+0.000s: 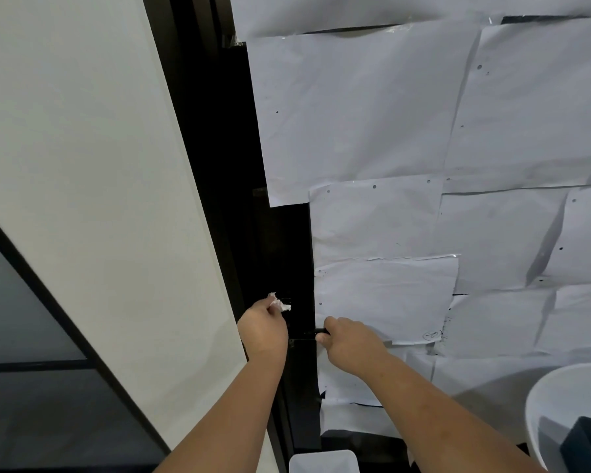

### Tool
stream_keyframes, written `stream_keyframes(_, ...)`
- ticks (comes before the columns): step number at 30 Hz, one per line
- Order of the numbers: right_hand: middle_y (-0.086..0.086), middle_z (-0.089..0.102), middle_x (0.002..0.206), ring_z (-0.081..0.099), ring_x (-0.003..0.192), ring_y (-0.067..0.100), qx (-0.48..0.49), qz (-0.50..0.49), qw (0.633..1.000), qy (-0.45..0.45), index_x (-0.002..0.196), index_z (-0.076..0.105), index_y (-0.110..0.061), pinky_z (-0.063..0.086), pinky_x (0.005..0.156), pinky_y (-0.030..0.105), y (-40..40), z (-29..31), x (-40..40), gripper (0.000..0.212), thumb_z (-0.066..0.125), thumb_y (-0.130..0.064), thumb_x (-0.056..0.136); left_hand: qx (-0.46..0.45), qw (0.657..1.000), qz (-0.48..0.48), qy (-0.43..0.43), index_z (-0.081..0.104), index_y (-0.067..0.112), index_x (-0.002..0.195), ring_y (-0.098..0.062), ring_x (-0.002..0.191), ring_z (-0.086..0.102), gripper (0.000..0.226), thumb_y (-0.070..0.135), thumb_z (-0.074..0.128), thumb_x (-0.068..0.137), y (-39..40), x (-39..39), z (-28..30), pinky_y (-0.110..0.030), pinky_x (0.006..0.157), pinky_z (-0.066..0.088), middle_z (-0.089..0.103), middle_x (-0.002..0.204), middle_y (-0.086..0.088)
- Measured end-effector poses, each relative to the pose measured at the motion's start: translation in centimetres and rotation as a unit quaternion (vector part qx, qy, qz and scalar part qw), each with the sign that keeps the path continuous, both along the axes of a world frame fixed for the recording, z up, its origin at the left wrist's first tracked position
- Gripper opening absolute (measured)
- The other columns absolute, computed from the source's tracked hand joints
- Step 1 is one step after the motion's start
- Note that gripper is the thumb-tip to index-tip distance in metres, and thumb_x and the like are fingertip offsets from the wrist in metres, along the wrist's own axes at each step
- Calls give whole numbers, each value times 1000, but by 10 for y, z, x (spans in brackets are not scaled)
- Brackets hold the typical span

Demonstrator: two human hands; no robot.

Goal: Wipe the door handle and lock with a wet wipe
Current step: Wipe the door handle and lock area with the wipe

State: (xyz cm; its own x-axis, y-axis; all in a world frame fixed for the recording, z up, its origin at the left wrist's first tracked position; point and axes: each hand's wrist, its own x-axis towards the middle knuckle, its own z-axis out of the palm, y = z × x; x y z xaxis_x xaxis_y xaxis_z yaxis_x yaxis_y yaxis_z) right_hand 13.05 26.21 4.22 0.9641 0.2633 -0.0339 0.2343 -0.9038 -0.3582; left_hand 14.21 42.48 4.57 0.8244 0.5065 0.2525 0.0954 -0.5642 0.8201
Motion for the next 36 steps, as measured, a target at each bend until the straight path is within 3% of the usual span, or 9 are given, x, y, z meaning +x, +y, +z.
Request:
stream_keyframes(9,2,46,84,46,76,21,-7,1,1000,-3,92,41,-18,35,63,32,0,-1,0,28,35,-44,99,-109,993,14,40,75,15,104,-19,73,67,17,18,62,93,7,2,-7,-30,72,56,73,82,-2)
stream_keyframes(15,2,47,83,47,77,23,0,-2,1000,5,88,38,-19,37,64,34,0,-2,1,26,35,-43,98,-330,938,33,98,69,7,100,-26,81,68,11,8,64,90,7,4,-25,-38,79,59,66,85,-4)
stream_keyframes(20,3,47,83,48,78,23,-2,-2,1000,5,88,39,-19,38,64,34,0,-4,2,27,35,-43,98,-501,854,59,123,66,5,94,-28,84,69,6,5,62,90,-2,4,-14,-35,72,58,69,92,-15)
stream_keyframes(24,3,48,83,48,77,23,4,0,1000,-5,87,39,-18,37,64,34,0,-3,1,27,37,-43,98,-650,744,9,153,60,-5,106,-26,81,66,18,9,52,97,-5,9,-7,-42,85,54,66,87,-19)
stream_keyframes(26,3,49,83,49,78,23,3,2,1000,-5,87,40,-18,37,64,34,0,-4,1,27,37,-43,98,-687,711,-3,151,58,-5,110,-26,83,67,22,13,50,99,-3,8,-5,-43,86,53,67,91,-20)
stream_keyframes(27,3,49,84,49,78,23,2,2,1000,-5,87,40,-18,38,64,34,0,-4,2,27,37,-43,98,-687,711,-10,149,58,-5,111,-26,83,68,23,13,51,99,-1,8,-7,-42,83,53,67,92,-21)
stream_keyframes(29,3,50,84,49,78,23,3,2,1000,-3,87,39,-18,39,64,34,0,-5,2,27,36,-43,97,-650,747,-9,137,60,-2,109,-26,82,70,20,12,55,97,1,7,-13,-40,77,55,70,91,-20)
stream_keyframes(33,2,47,82,48,77,23,0,5,1000,-2,87,39,-18,38,64,34,-1,-6,3,28,35,-43,98,-451,891,17,55,72,11,98,-22,88,69,12,14,70,87,0,2,-22,-38,85,57,73,91,-7)
stream_keyframes(36,2,47,81,49,76,22,4,5,1000,-4,87,39,-19,38,64,33,-1,-7,3,27,36,-43,98,-226,974,-16,9,75,15,99,-8,70,63,13,20,68,89,0,-7,-15,-19,66,49,70,76,6)
